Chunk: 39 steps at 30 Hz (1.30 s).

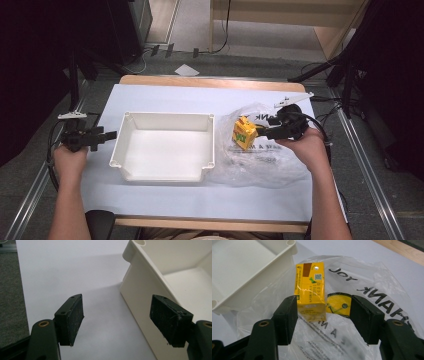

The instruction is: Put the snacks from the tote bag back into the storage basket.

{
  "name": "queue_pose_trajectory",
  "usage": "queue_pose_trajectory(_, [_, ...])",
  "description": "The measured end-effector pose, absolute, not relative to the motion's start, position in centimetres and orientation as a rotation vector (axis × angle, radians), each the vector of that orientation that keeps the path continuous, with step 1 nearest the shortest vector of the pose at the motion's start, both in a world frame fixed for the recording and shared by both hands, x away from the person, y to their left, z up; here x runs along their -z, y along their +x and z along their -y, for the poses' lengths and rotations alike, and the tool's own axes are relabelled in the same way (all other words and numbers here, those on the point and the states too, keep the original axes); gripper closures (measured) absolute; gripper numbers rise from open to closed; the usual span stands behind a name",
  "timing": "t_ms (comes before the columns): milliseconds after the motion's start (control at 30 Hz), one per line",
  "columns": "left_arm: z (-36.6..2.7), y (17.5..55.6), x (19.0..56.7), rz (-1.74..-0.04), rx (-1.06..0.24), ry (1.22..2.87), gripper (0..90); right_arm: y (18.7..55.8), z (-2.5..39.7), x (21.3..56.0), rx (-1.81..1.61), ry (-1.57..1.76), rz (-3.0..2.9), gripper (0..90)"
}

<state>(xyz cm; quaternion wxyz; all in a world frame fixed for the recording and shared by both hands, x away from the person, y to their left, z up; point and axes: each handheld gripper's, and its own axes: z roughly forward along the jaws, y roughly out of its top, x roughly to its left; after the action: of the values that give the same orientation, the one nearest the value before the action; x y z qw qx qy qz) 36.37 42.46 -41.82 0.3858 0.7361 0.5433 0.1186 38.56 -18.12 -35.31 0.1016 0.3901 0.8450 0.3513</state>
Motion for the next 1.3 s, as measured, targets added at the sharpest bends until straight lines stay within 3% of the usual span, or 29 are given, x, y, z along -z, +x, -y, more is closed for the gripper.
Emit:
queue_pose_trajectory(667, [-42.5, 36.0, 41.6, -1.363, -0.315, 1.861, 28.5, 39.6, 15.2, 35.4, -0.96, 1.146, -2.57, 36.9])
queue_pose_trajectory(1300, [-42.7, 35.7, 41.6, -1.362, -0.322, 1.865, 28.4, 41.4, 12.4, 39.6, -0.862, 1.157, -2.61, 37.0])
